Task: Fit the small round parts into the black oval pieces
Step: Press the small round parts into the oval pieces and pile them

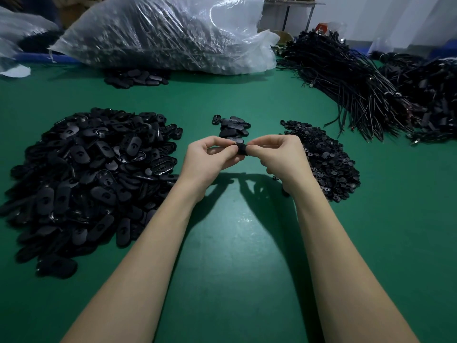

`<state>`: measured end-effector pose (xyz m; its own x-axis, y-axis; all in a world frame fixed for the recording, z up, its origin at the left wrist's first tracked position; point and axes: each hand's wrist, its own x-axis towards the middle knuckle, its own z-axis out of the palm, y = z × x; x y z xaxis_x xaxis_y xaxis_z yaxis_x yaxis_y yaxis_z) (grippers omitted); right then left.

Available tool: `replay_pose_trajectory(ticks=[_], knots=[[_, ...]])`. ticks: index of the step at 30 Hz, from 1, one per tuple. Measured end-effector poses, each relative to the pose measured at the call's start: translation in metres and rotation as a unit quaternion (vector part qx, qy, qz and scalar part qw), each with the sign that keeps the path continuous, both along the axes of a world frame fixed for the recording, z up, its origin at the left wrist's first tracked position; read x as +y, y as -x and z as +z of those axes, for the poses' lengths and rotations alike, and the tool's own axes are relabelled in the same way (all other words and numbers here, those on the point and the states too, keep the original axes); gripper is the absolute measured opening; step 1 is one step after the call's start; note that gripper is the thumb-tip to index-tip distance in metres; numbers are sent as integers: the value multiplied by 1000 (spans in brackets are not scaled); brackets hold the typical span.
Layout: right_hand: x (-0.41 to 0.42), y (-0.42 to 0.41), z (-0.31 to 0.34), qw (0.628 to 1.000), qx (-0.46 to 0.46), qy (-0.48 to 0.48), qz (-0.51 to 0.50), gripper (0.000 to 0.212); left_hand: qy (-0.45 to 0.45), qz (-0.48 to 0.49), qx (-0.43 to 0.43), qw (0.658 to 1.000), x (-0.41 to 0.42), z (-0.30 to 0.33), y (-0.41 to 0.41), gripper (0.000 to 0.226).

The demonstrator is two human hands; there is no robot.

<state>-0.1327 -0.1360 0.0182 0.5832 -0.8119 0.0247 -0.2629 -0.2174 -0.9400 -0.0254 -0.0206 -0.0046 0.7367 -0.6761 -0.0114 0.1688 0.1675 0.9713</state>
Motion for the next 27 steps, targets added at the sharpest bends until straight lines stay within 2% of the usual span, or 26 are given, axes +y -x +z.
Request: replay_pose_trajectory(ticks=[4, 7, 14, 21, 23, 27], knots=[[2, -2, -3, 1000, -2, -8, -3, 9, 2, -3, 0, 1000, 0, 0, 0, 7], [4, -3, -4, 1000, -7, -24, -6, 2, -3, -4, -4, 1000, 1, 0, 0, 9], [5, 0, -2, 998, -14, -58, 10, 7, -12, -22, -2, 1000, 5, 2, -2, 9], [4, 7, 4, 981, -27, -190, 38, 14, -1, -39, 14, 999, 2, 0, 1, 8], [6, 6, 4, 982, -55, -180, 30, 14, 14, -35, 28, 999, 0, 0, 2, 8], [11, 0, 2, 997, -56, -60, -10, 9, 33, -19, 47, 998, -2, 0, 3, 12]])
